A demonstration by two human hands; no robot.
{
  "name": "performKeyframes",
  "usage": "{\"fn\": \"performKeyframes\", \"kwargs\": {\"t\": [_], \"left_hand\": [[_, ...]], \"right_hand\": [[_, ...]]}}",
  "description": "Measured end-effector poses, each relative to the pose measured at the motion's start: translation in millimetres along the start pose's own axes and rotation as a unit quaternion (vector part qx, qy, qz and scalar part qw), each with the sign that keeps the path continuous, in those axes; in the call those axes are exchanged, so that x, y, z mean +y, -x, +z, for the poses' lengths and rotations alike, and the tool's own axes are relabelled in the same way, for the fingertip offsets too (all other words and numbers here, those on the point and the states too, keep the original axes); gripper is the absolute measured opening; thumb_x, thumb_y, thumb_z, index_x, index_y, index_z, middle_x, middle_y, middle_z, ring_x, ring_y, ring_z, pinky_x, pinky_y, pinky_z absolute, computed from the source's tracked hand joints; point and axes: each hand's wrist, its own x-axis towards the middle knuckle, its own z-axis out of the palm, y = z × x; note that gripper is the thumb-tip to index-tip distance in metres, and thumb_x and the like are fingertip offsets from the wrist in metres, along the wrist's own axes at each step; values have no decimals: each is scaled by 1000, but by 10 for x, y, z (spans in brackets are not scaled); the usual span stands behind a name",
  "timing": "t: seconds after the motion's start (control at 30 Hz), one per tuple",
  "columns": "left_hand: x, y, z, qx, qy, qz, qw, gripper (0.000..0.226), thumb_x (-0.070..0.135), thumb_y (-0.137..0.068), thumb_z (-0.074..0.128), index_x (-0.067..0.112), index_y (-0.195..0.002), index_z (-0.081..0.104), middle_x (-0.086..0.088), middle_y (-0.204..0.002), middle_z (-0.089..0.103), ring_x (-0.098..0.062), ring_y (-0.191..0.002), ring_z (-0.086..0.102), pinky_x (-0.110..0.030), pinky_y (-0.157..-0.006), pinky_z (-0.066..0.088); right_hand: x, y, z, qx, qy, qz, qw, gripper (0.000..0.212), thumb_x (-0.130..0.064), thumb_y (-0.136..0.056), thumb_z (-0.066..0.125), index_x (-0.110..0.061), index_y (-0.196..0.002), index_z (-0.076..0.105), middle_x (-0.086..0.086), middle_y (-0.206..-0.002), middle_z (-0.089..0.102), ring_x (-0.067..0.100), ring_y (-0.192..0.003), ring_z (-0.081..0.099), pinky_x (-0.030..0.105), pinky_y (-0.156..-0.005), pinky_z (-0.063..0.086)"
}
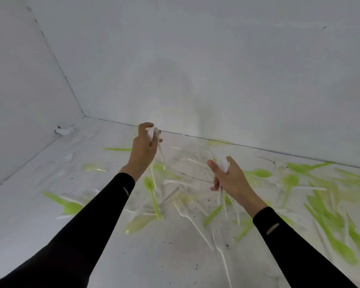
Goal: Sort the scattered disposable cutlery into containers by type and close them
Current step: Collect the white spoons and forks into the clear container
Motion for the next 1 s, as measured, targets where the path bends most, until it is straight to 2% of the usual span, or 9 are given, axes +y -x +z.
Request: {"fn": "performKeyframes", "kwargs": {"t": [0.07, 0.13, 0.23, 0.4, 0.5, 0.67, 0.77, 0.87, 1.0], "left_hand": [[71, 130, -179, 22, 9, 0, 1000, 23, 22, -103, 43, 13, -124, 43, 4, -91, 68, -5, -74, 72, -22, -70, 54], [138, 279, -344, 35, 25, -24, 999, 19, 19, -103, 43, 12, -121, 47, 2, -83, 63, -8, -65, 70, -20, -63, 52], [158, 508, -522, 35, 128, -141, 981, 11, 24, -100, 55, 13, -101, 54, -2, -72, 51, -13, -55, 53, -22, -54, 45], [170, 929, -576, -40, 336, -284, 897, 31, 43, -89, 59, 12, -91, 57, 3, -77, 52, -7, -59, 41, -19, -55, 35], [74, 1068, -753, -80, 338, -272, 898, 44, 51, -88, 53, 7, -84, 59, 2, -67, 56, -9, -58, 41, -24, -58, 36], [-381, 1044, -1300, 41, 288, -328, 899, 32, 32, -101, 51, 8, -80, 58, -5, -71, 54, -10, -54, 44, -22, -57, 37], [-663, 965, -1722, 116, 278, -366, 881, 30, 37, -98, 55, 11, -84, 58, -3, -67, 51, -14, -59, 49, -27, -65, 42], [-803, 852, -2115, 157, 314, -372, 859, 22, 30, -100, 54, 10, -93, 58, -5, -78, 52, -14, -69, 56, -36, -82, 53], [-954, 718, -2537, 110, 289, -362, 879, 27, 34, -93, 64, 10, -96, 52, -4, -79, 44, -16, -67, 52, -35, -72, 59]], "right_hand": [[-3, -15, 140, -28, 42, 3, 999, 40, -44, -92, 63, -15, -112, 43, 6, -71, 56, 12, -50, 59, 46, -70, 61], [-8, -25, 313, -59, 75, -4, 995, 35, -31, -99, 54, -11, -123, 38, 6, -82, 53, 12, -56, 57, 34, -65, 59], [-93, 19, 622, -107, 98, -19, 989, 31, -21, -100, 44, -10, -129, 37, 9, -77, 54, 14, -55, 52, 29, -61, 48], [-372, 187, 1239, -145, 109, -105, 978, 24, -30, -100, 50, -7, -101, 56, 8, -66, 57, 12, -45, 55, 25, -50, 48], [-403, 230, 1638, -192, 114, -106, 969, 28, -34, -99, 53, -5, -101, 53, 14, -93, 63, 3, -49, 62, 17, -47, 47], [-409, 174, 2197, -287, 71, -67, 953, 32, -31, -102, 47, -8, -124, 52, 3, -119, 62, 11, -90, 69, 31, -83, 59], [-417, 90, 2444, -272, 69, -68, 958, 32, -23, -104, 41, -20, -136, 46, -4, -117, 58, 5, -89, 65, 18, -71, 54], [-392, -17, 2590, -248, 118, -80, 958, 48, -10, -101, 38, -38, -140, 35, -8, -111, 58, 9, -69, 63, 23, -60, 53], [-289, -145, 2828, -243, 263, -107, 927, 37, -24, -99, 49, -37, -133, 46, -11, -129, 57, 14, -103, 62, 28, -83, 47]]}}
